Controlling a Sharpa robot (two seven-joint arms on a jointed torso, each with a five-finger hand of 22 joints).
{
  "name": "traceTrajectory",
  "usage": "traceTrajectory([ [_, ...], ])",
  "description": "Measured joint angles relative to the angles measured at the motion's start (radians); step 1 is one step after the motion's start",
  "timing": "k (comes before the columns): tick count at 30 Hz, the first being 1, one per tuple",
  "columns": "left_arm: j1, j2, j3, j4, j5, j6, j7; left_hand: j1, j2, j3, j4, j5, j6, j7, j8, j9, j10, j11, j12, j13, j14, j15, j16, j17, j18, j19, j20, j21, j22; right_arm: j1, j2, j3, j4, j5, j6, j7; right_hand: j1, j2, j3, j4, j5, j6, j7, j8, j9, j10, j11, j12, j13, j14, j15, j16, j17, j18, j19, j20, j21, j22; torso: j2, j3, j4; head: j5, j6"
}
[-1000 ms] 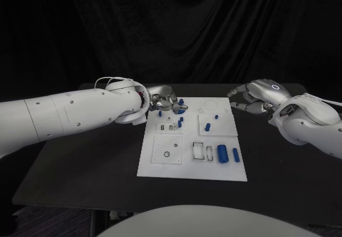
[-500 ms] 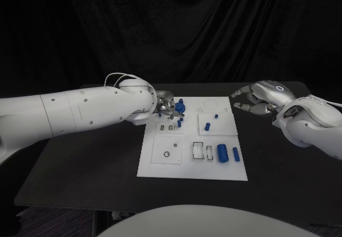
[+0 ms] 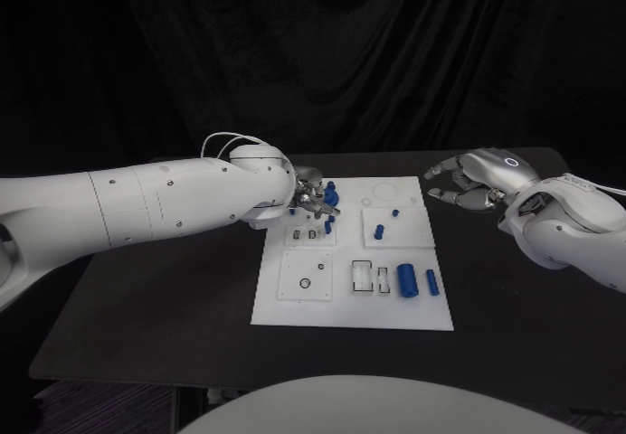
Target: Assemble the parts on the task board
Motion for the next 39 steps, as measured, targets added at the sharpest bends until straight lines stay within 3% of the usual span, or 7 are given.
traceTrajectory([
  [6,-0.001,0.005,0.0,-0.016,-0.001,-0.002,-0.002,0.001,-0.001,0.007,-0.002,0.018,0.001,-0.001,-0.009,0.007,-0.002,-0.002,0.0,0.0,0.0,0.0,0.0,0.0,0.0,0.0,0.0,0.0,0.0,0.0,0.001,0.0,0.0,0.0,0.002,-0.003,0.0,0.0,0.0,0.0,0.0,0.001,0.001,0.0,0.0,0.0,0.0,0.0,0.0,0.0,0.0,0.0,0.0,0.0,0.0,0.0,0.0,0.0,-0.002,-0.0012,0.0032,-0.004,0.0],
  [16,-0.008,0.005,0.0,-0.031,-0.002,-0.015,0.002,0.017,-0.001,0.021,-0.01,0.029,0.015,-0.007,-0.016,0.022,0.001,-0.006,0.0,0.0,0.0,-0.007,0.0,0.0,0.0,-0.004,-0.004,0.0,0.0,0.0,0.003,0.0,-0.005,0.0,0.004,-0.004,0.0,0.0,0.0,0.0,0.005,0.001,0.001,0.0,0.0,0.0,0.0,0.0,0.0,0.0,0.0,0.0,0.0,0.0,0.0,0.0,0.0,0.0,-0.002,-0.0031,0.0007,0.006,0.0],
  [28,-0.046,0.018,-0.001,-0.069,-0.002,-0.03,0.028,0.023,-0.003,0.031,-0.01,0.034,0.022,-0.007,-0.029,0.033,0.001,-0.006,0.0,0.0,0.0,-0.007,0.0,0.0,0.0,0.0,-0.007,0.0,0.0,0.0,0.007,0.0,-0.008,0.0,0.004,-0.003,0.0,0.0,0.0,0.0,0.008,0.001,0.001,0.0,-0.001,0.0,0.0,0.0,0.0,0.0,0.0,0.0,0.0,0.0,0.0,0.0,-0.001,0.0,-0.003,-0.0037,0.0026,0.0,0.0],
  [39,-0.061,0.025,0.0,-0.079,-0.003,-0.038,0.05,0.023,-0.003,0.037,-0.004,0.034,0.029,-0.007,-0.03,0.041,-0.002,-0.009,0.0,0.0,0.0,-0.007,0.0,0.0,0.0,0.0,-0.007,0.0,0.0,0.0,0.007,0.0,-0.008,0.001,0.005,-0.003,0.0,0.0,0.0,0.0,0.008,0.001,0.001,0.0,-0.001,0.0,0.0,0.0,0.0,0.0,0.0,0.0,0.0,0.0,0.0,0.0,-0.001,0.0,-0.004,-0.0037,0.0001,0.001,0.0],
])
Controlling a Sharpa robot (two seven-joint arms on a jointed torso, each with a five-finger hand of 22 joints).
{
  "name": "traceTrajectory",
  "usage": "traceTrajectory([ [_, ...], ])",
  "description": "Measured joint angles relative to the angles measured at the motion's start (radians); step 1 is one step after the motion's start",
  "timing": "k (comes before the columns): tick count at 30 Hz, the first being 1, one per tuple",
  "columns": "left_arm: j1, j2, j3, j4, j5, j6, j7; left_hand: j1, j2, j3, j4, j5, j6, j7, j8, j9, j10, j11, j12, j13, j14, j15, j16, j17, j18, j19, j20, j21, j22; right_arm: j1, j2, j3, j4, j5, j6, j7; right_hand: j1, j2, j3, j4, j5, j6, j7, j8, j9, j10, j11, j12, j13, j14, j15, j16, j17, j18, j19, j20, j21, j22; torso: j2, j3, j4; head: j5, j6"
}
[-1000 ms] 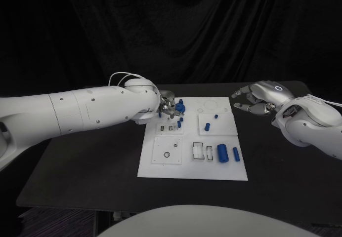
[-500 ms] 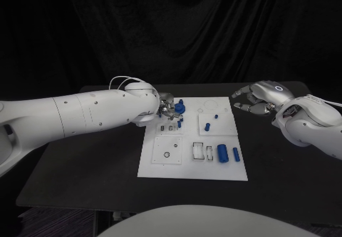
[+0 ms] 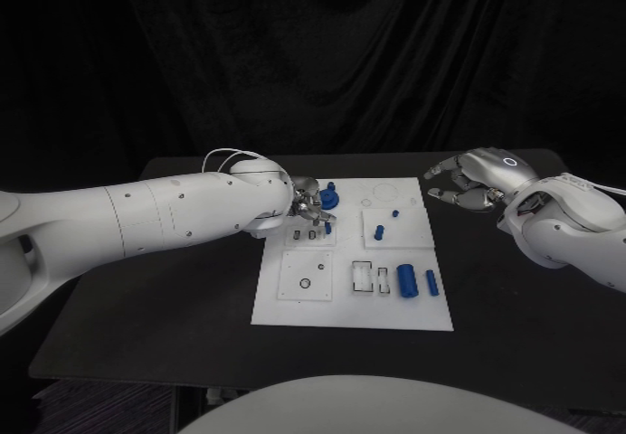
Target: Assemble the parts on the task board
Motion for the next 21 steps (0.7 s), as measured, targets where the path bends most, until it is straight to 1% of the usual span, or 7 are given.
traceTrajectory([
  [3,-0.004,0.001,0.0,-0.002,0.0,-0.002,0.005,0.0,0.0,-0.002,0.007,0.0,0.007,0.0,-0.004,0.002,0.0,0.0,0.0,0.0,0.0,0.0,0.0,0.0,0.0,0.0,0.0,0.0,0.0,0.0,0.001,0.0,0.0,0.0,0.0,0.0,0.0,0.0,0.0,0.0,0.0,0.0,0.0,0.0,0.0,0.0,0.0,0.0,0.0,0.0,0.0,0.0,0.0,0.0,0.0,0.0,0.0,0.0,0.0,0.0,-0.0013,-0.002,0.0],
  [7,-0.007,0.002,0.0,-0.003,0.0,-0.003,0.011,-0.004,0.004,-0.002,0.007,0.0,0.007,0.0,-0.004,0.003,0.0,0.0,0.0,0.0,0.0,0.0,0.0,0.0,0.0,0.0,0.0,0.0,0.0,0.0,0.001,0.0,0.0,0.0,0.0,0.0,0.0,0.0,0.0,0.0,0.0,0.0,0.0,0.0,0.0,0.0,0.0,0.0,0.0,0.0,0.0,0.0,0.0,0.0,0.0,0.0,0.0,0.0,0.0,-0.0003,-0.0031,-0.006,0.0],
  [9,-0.009,0.003,0.0,-0.005,0.0,-0.003,0.014,-0.004,0.004,-0.002,0.007,0.0,0.007,0.0,-0.004,0.004,0.0,0.0,0.0,0.0,0.0,0.0,0.0,0.0,0.0,0.0,0.0,0.0,0.0,0.0,0.001,0.0,0.0,0.0,0.0,0.0,0.0,0.0,0.0,0.0,0.0,0.0,0.0,0.0,0.0,0.0,0.0,0.0,0.0,0.0,0.0,0.0,0.0,0.0,0.0,0.0,0.0,0.0,0.0,-0.0003,-0.0031,-0.007,0.0],
  [15,-0.01,0.01,0.0,-0.009,0.0,-0.002,0.015,-0.004,0.004,-0.002,0.007,0.0,0.007,0.0,-0.004,0.005,0.0,0.0,0.0,0.0,0.0,0.0,0.0,0.0,0.0,0.0,0.0,0.0,0.0,0.0,0.002,0.0,-0.001,0.0,0.0,0.0,0.0,0.0,0.003,0.003,0.004,0.003,0.003,0.0,-0.001,0.0,0.0,0.0,0.0,0.0,0.0,0.0,0.0,0.0,0.0,0.0,0.0,0.0,-0.001,0.0,-0.0007,-0.021,0.0],
  [21,-0.012,0.013,0.0,-0.014,0.0,-0.001,0.013,-0.004,0.004,0.001,0.01,0.0,0.007,0.0,-0.009,0.005,0.0,0.0,0.0,0.0,0.0,0.0,0.0,0.0,0.0,0.0,0.0,0.0,0.0,0.0,0.006,0.0,-0.003,0.0,0.002,0.0,0.0,0.0,0.003,0.003,0.004,0.003,0.003,0.0,-0.001,0.0,0.0,0.0,0.0,0.0,0.0,0.0,0.0,0.0,0.0,0.0,0.0,0.0,-0.002,0.0006,-0.0007,-0.026,0.0],
])
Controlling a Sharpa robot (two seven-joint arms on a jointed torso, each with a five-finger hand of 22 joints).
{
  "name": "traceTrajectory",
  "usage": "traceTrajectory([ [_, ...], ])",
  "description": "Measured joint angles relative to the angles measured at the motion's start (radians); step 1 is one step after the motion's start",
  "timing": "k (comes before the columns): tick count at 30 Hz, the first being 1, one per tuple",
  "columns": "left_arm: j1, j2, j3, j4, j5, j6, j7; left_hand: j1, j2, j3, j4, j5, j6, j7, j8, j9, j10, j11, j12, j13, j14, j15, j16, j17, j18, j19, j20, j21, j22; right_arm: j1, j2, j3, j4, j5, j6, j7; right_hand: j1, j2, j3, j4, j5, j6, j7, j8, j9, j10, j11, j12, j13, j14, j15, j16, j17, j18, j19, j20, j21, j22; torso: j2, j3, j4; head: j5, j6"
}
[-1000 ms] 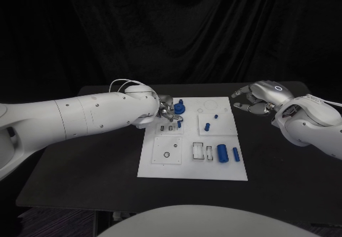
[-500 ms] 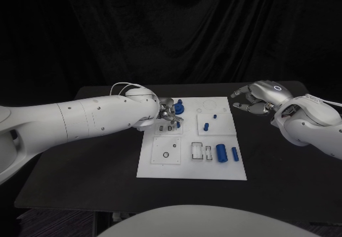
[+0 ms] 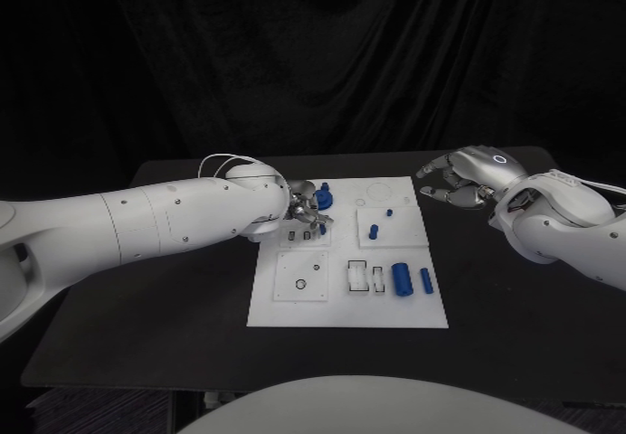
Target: Assemble the parts on the task board
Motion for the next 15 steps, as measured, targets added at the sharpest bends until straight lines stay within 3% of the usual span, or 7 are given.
traceTrajectory([
  [15,-0.004,0.0,0.0,-0.007,0.0,0.0,-0.005,0.0,0.0,0.003,0.003,0.001,0.004,-0.004,-0.006,0.004,0.0,0.0,0.0,0.0,0.0,0.0,0.0,0.0,0.0,0.0,0.0,-0.004,0.0,0.0,0.001,0.0,-0.001,0.0,0.005,0.0,0.0,0.0,0.0,0.0,0.0,0.0,0.0,0.0,0.0,0.0,0.0,0.0,0.0,0.0,0.0,0.0,0.0,0.0,0.0,0.0,0.0,0.0,0.001,-0.0015,0.0,-0.016,0.0],
])
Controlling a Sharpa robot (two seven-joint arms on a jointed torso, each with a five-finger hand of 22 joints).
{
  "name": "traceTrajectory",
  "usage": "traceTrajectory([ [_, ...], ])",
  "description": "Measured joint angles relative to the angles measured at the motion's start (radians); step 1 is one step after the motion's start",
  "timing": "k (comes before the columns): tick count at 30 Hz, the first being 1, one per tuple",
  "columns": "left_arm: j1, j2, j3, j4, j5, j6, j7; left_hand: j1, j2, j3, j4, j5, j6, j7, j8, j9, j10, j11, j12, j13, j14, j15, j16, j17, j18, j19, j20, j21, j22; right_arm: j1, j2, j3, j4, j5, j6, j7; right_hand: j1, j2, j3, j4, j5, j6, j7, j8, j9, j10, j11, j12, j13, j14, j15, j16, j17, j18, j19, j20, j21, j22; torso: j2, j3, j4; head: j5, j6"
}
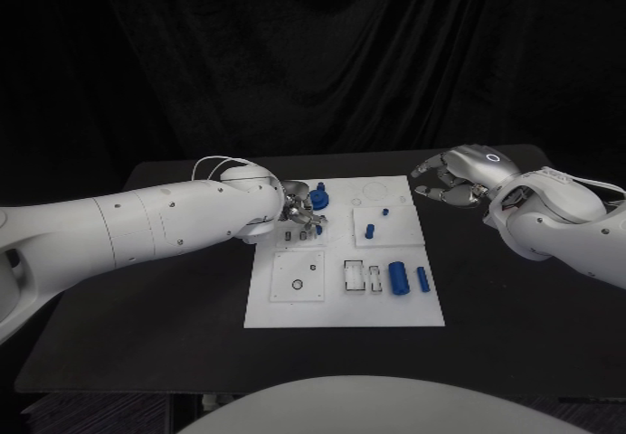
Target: Assemble the parts on the task board
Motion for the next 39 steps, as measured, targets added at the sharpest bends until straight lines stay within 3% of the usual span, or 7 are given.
traceTrajectory([
  [39,-0.007,0.019,0.0,-0.018,0.0,0.015,0.01,0.0,0.0,0.018,-0.001,0.029,0.007,0.0,-0.028,0.011,0.004,-0.004,0.0,0.0,0.004,-0.004,0.0,0.0,0.0,0.0,0.0,-0.004,0.0,0.0,0.006,0.0,-0.005,0.0,0.026,-0.005,0.0,0.0,0.0,0.0,0.004,0.0,0.0,-0.004,-0.002,0.0,0.0,0.0,0.0,0.0,0.0,0.0,0.0,0.0,0.0,0.0,-0.012,0.001,-0.001,-0.0001,0.0003,-0.003,0.0],
])
